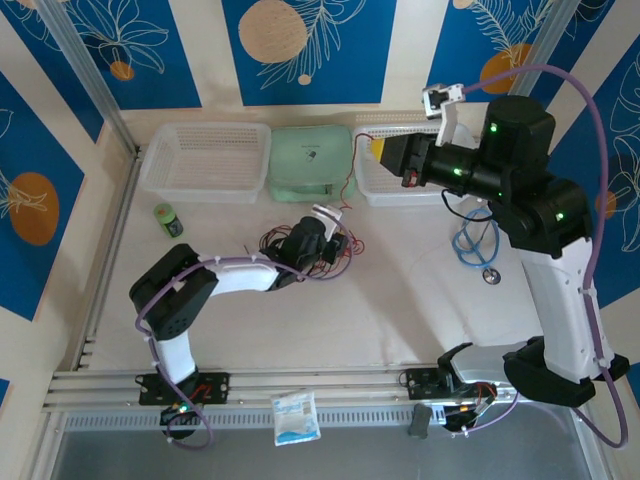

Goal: Untangle the cables

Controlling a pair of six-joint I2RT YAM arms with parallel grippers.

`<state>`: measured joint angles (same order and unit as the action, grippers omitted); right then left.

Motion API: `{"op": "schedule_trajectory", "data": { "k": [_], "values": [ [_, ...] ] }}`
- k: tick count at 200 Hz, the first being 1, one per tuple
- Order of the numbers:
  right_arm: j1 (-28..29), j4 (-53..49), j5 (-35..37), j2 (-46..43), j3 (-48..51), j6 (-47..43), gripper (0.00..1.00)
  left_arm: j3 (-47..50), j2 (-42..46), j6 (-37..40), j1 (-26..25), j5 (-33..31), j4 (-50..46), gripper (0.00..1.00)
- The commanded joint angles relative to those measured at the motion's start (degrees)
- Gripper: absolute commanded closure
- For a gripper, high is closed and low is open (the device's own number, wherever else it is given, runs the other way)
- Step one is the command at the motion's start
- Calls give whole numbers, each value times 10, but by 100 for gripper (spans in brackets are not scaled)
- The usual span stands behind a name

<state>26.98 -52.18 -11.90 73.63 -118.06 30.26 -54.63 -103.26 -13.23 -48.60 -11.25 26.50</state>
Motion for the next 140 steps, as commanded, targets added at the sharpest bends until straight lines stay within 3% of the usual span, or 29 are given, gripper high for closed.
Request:
{"op": "schedule_trajectory", "data": {
  "k": [1, 48, 94, 140],
  "values": [
    [-12, -11, 15, -6, -42, -6, 100, 32, 0, -23, 4, -18, 3, 60],
    [-55, -14, 43, 14, -96, -20, 100, 104, 33, -46, 10, -28, 2, 60],
    [-119, -33, 53, 85, -220, -34, 100, 139, 55, -51, 14, -41, -15, 60],
    [-220, -3, -30, 165, -297, 26, 100, 144, 66, -52, 15, -39, -29, 59]
  ]
}}
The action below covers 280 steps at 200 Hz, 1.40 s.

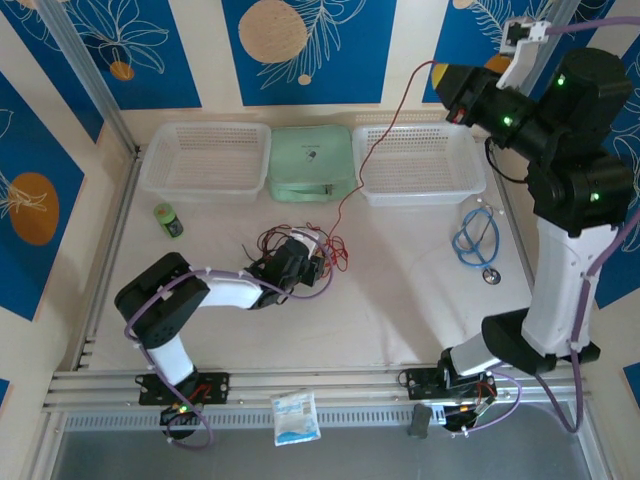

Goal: Untangle the cables

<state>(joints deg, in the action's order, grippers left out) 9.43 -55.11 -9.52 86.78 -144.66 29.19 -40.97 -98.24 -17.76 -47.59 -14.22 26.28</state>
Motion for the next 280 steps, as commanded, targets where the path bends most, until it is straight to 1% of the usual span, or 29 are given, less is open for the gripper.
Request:
{"op": "schedule_trajectory", "data": {
  "k": [1, 15, 37, 45, 55, 68, 87, 107, 119, 123, 128, 136, 158, 181, 207, 227, 255, 280],
  "values": [
    [-47, 28, -56, 36, -33, 39, 100, 7, 16, -6, 5, -9, -27, 59],
    [-83, 40, -88, 63, -64, 69, 100, 7, 18, -4, 5, -11, -31, 59],
    [-132, 44, -108, 100, -125, 107, 100, 8, 16, -1, 6, -16, -39, 57],
    [-147, 53, -116, 103, -127, 121, 100, 9, 17, -1, 7, -14, -41, 51],
    [-161, 68, -129, 100, -113, 137, 100, 11, 21, -1, 6, -11, -43, 41],
    [-169, 87, -137, 94, -84, 144, 100, 14, 31, -1, 6, -5, -47, 33],
    [-171, 107, -142, 93, -58, 139, 100, 9, 62, 8, 5, 7, -67, 27],
    [-172, 112, -130, 110, -66, 123, 100, -6, 111, 27, 4, 36, -100, 22],
    [-172, 113, -115, 123, -76, 112, 100, -20, 145, 41, 2, 61, -121, 17],
    [-172, 115, -110, 129, -79, 107, 100, -24, 155, 46, 2, 70, -129, 14],
    [-172, 118, -103, 134, -80, 102, 100, -33, 168, 52, 1, 82, -141, 7],
    [-172, 122, -91, 143, -81, 92, 100, -49, 185, 63, 0, 99, -164, 0],
    [-171, 134, -55, 172, -80, 65, 100, -90, 223, 86, -8, 122, -230, 0],
    [-168, 150, -25, 210, -84, 42, 100, -112, 257, 97, -16, 126, -279, 0],
    [-160, 147, -4, 259, -113, 21, 100, -107, 302, 92, -26, 113, -314, 0],
    [-147, 145, 15, 278, -120, 0, 100, -92, 342, 81, -33, 88, -339, 0],
    [-121, 156, 65, 283, -79, -57, 100, -66, 394, 62, -39, 53, -370, 0],
    [-101, 172, 117, 284, -6, -100, 100, -51, 428, 44, -40, 27, -395, 1]
  ]
}}
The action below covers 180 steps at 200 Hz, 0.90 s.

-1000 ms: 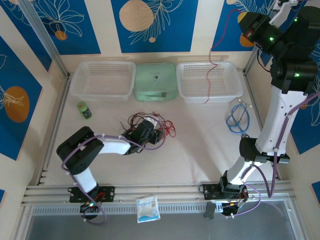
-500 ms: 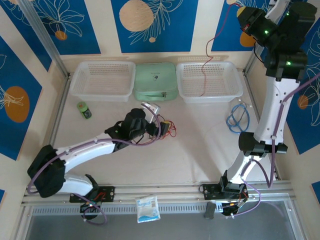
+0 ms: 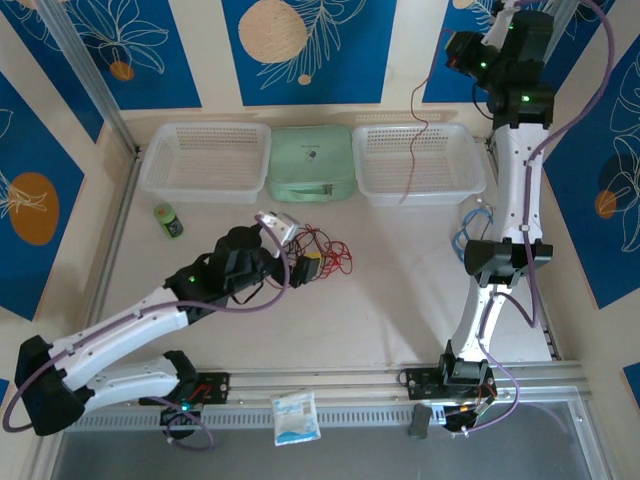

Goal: Untangle the cables

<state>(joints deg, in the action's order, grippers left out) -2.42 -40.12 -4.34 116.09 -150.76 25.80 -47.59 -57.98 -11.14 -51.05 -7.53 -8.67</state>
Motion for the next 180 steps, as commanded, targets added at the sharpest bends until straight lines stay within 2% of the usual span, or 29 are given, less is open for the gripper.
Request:
{"op": "schedule_trajectory", "data": {
  "k": [1, 28, 45, 112, 141, 180],
  "values": [
    [18, 24, 67, -10, 59, -67, 100, 16, 26, -23, -5, -40, -47, 1],
    [31, 70, 103, -9, 175, -88, 100, 21, 45, -37, -6, -56, -67, 2],
    [40, 74, 112, -11, 198, -88, 100, 18, 50, -42, -6, -61, -78, 2],
    [94, 57, 208, -99, 133, -147, 100, 8, 46, -45, -6, -67, -84, 3],
    [94, 46, 225, -80, 128, -153, 100, 5, 40, -47, -6, -59, -81, 4],
    [92, 30, 243, 0, 100, -149, 100, 6, 47, -55, -7, -56, -87, 5]
  ]
}}
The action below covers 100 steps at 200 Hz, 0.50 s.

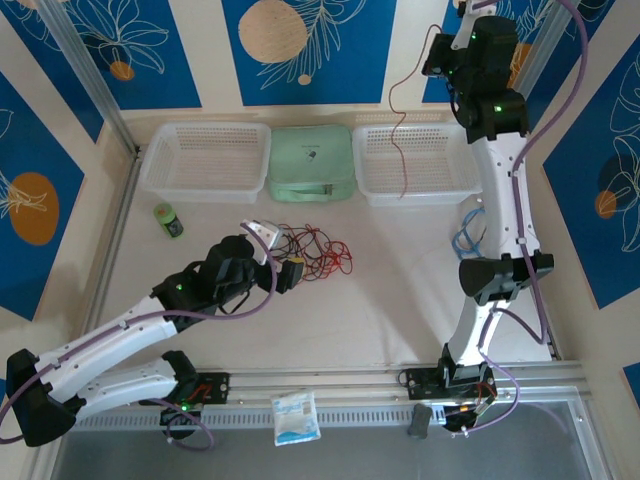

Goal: Untangle the cables

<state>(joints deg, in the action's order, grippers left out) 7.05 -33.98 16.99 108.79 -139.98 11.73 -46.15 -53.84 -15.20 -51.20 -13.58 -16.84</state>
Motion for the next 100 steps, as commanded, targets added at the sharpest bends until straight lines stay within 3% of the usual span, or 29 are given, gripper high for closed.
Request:
{"op": "schedule_trajectory", "data": {
  "k": [1, 63, 100],
  "values": [
    [-2, -33, 30, 75, -9, -8, 100, -8, 6, -14, -6, 4, -5, 5],
    [6, -18, 68, 144, -36, -19, 100, -6, 25, -19, -6, -19, -17, 5],
    [8, 9, 148, 193, 49, -41, 100, -7, 25, -21, -6, -23, -19, 4]
  ]
}}
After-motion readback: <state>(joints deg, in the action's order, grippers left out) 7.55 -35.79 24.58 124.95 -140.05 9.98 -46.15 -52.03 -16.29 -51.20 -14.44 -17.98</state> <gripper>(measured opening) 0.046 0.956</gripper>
